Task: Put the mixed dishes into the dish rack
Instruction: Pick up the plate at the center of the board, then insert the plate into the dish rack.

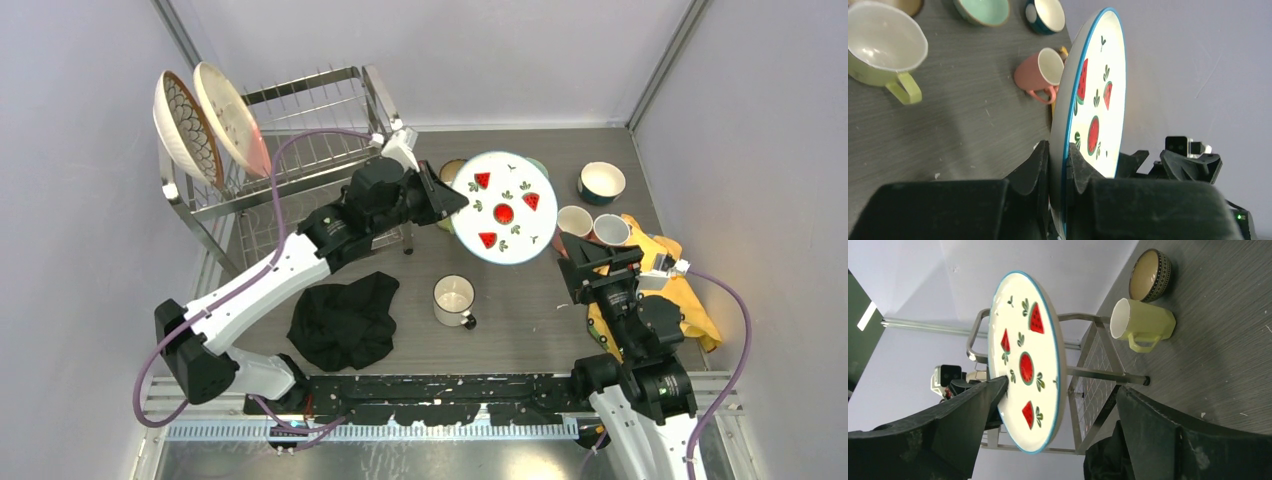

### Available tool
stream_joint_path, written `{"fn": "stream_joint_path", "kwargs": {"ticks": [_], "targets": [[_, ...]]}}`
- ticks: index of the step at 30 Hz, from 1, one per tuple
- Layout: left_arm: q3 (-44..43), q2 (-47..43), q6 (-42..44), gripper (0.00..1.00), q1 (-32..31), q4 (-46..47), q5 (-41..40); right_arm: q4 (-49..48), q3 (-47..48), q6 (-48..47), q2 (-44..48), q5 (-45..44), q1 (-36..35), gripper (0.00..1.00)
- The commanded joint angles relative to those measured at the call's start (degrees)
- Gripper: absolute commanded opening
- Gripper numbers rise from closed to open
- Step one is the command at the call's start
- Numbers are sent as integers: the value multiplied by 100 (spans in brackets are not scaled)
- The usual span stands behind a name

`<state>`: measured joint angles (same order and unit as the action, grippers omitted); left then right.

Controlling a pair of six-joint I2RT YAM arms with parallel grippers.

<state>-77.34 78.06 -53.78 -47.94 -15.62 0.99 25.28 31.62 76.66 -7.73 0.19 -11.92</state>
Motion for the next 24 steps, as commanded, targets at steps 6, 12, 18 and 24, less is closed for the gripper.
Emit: {"fn": "stream_joint_path", "kwargs": {"ticks": [6, 12, 18, 24], "targets": [[-461, -641, 470, 0, -9, 1858, -810, -41, 207, -77, 39, -1, -29, 100], [-1111, -505, 1084, 0, -6, 1839, -1306, -51, 178, -96, 0, -1, -26, 100], [-1569, -535, 1922, 0, -9, 1958, -2090, -25, 129, -108, 5, -1, -29, 100], [-1991, -508, 2796, 0, -5, 2297, -2790, -66, 101, -126, -27, -1, -21, 100]]}}
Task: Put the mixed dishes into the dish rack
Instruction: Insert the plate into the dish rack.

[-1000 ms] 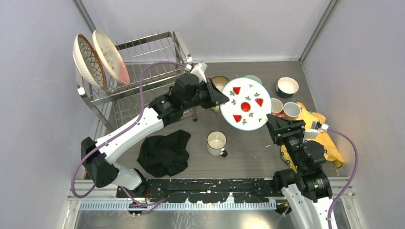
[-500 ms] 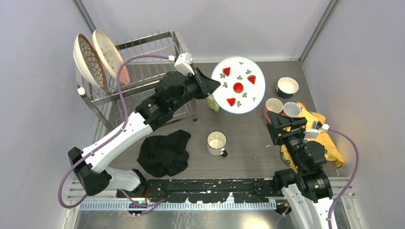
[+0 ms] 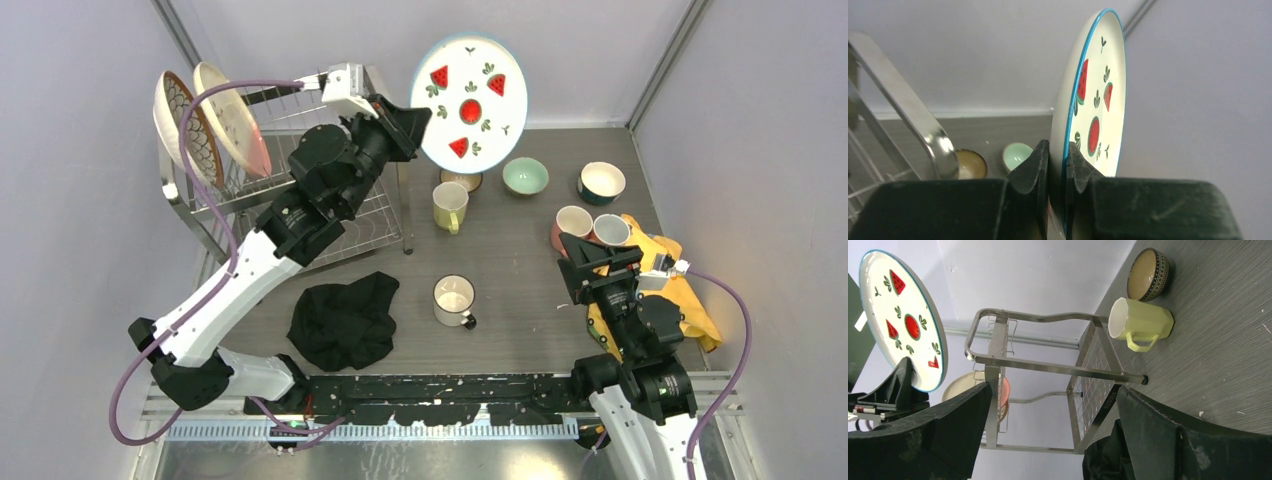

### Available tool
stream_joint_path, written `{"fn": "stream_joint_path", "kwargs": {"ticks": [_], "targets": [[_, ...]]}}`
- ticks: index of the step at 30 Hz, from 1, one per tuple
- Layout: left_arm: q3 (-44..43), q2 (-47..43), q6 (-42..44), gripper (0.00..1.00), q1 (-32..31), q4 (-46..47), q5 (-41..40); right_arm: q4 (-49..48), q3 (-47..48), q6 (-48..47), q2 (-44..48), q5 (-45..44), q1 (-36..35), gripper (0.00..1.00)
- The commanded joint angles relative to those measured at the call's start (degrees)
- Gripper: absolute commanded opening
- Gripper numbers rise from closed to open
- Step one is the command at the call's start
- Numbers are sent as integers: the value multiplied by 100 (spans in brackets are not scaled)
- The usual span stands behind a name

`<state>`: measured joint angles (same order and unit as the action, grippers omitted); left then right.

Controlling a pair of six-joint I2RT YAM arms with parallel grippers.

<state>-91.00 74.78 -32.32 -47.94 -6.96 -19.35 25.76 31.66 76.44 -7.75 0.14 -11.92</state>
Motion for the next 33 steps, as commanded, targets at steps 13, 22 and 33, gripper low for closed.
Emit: {"fn": "stream_joint_path", "kwargs": {"ticks": [13, 22, 33], "targets": [[-1143, -118, 2633, 0, -5, 2120, -2136, -128, 85, -121, -102, 3, -24, 100], [-1189, -48, 4522, 0, 57, 3068, -3306, -176, 57, -103, -181, 56, -22, 100], [-1154, 115, 6011, 0, 527, 3798, -4120, -168, 5, -121, -217, 91, -28, 100]]}}
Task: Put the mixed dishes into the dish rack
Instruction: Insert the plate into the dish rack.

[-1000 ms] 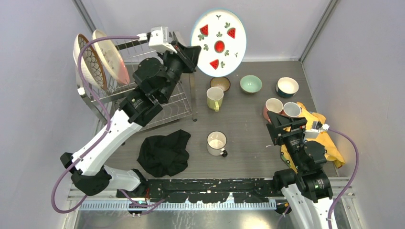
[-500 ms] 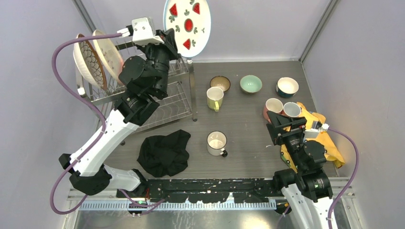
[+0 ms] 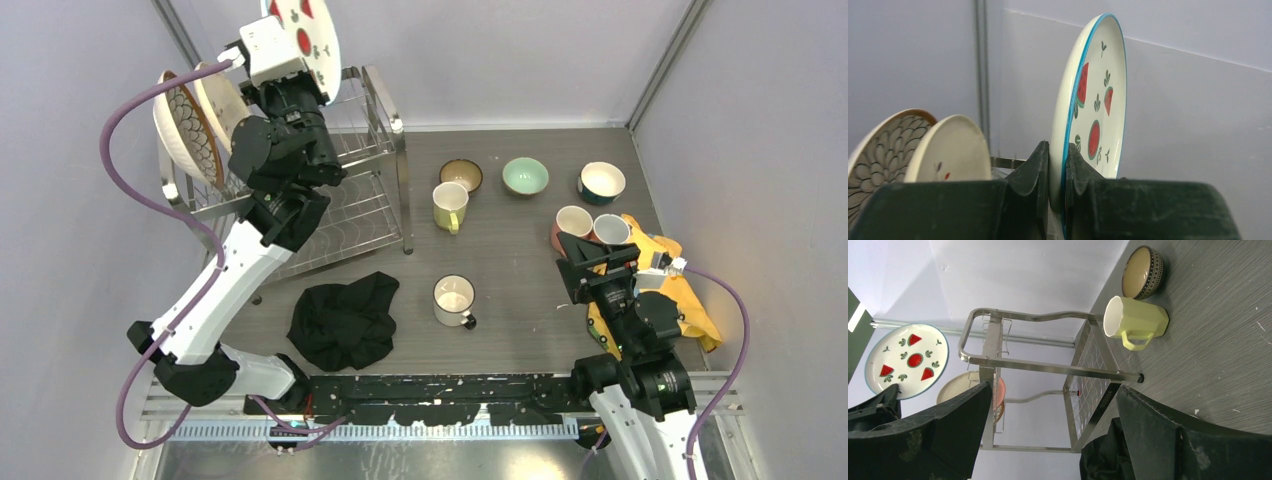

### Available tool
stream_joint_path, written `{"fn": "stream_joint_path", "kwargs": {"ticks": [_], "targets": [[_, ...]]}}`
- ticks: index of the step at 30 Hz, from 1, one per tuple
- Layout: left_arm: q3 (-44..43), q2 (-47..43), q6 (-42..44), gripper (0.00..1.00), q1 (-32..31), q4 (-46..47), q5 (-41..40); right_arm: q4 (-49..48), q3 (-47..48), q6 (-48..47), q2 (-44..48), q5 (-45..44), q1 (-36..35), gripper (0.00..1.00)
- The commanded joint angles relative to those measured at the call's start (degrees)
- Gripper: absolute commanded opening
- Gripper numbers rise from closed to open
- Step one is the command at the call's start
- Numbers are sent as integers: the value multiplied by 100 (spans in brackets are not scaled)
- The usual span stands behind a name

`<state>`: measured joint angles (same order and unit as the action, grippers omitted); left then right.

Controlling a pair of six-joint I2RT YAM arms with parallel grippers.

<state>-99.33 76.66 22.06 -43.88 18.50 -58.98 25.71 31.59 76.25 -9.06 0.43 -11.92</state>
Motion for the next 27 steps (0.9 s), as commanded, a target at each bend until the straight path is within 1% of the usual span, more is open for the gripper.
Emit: {"fn": "stream_joint_path", "kwargs": {"ticks": [1, 8, 18, 27], "targets": [[-304, -58, 640, 0, 143, 1255, -191, -171, 4, -104, -90, 56, -27, 100], [-366, 270, 1408, 0, 263, 1415, -560, -187, -9, -111, -169, 97, -25, 100], [-669, 769, 2210, 0, 328, 1655, -1001, -223, -102, -116, -191, 83, -29, 100], [-788, 1049, 2508, 0, 484, 1706, -1294, -211, -144, -108, -184, 110, -21, 100]]}}
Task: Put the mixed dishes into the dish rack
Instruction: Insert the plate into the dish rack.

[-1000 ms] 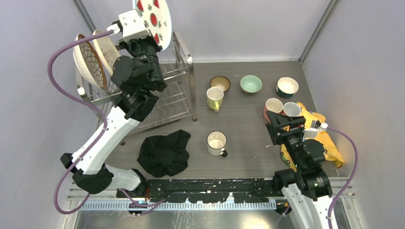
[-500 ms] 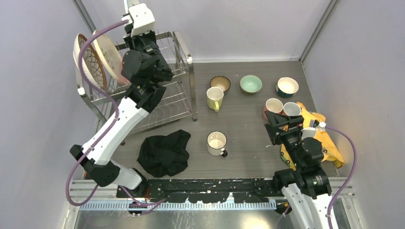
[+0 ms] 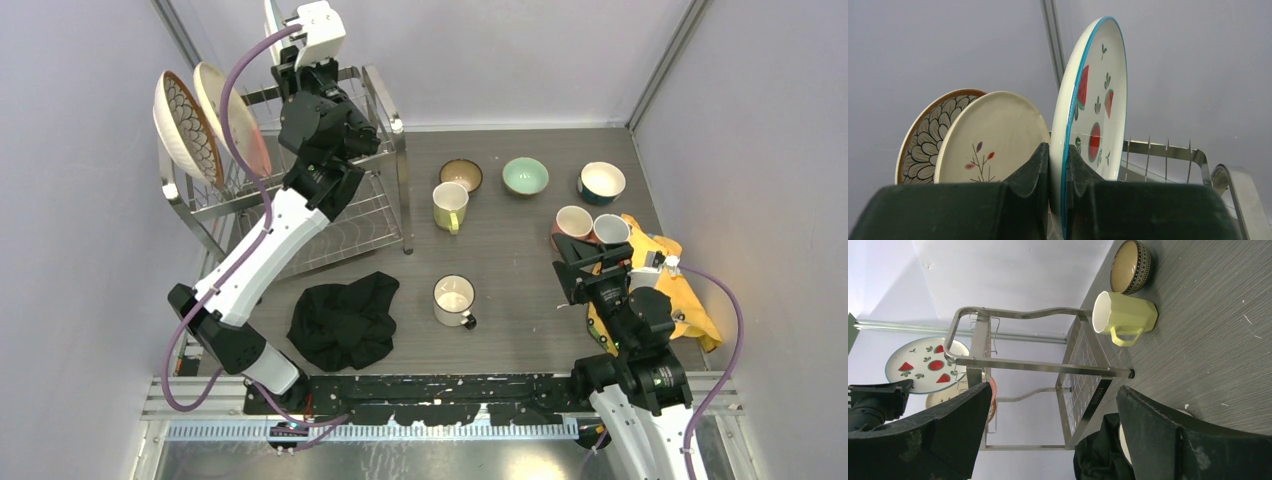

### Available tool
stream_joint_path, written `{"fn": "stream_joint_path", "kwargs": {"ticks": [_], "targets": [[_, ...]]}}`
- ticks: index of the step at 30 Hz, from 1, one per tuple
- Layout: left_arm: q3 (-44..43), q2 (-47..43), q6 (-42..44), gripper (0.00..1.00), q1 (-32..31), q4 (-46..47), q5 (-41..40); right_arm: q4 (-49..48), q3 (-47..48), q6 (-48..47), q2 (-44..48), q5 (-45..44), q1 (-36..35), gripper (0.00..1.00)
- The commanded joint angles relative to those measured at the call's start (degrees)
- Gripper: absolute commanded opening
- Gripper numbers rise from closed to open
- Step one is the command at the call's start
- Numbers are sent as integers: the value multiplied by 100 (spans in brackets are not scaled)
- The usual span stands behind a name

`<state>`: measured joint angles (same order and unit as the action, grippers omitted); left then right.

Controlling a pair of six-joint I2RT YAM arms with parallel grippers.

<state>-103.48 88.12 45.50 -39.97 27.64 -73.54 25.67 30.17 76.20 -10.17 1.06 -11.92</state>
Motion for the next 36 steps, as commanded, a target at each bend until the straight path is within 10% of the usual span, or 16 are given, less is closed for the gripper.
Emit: {"fn": "stream_joint_path", "kwargs": {"ticks": [1, 27, 36], "targets": [[-356, -86, 162, 0, 102, 795, 156, -203, -3, -99, -67, 44, -27, 100], [538, 49, -388, 1, 146, 628, -399, -133, -29, -139, -51, 26, -26, 100], [765, -185, -543, 23, 139, 492, -410, -124, -37, -132, -102, 32, -27, 100]]}}
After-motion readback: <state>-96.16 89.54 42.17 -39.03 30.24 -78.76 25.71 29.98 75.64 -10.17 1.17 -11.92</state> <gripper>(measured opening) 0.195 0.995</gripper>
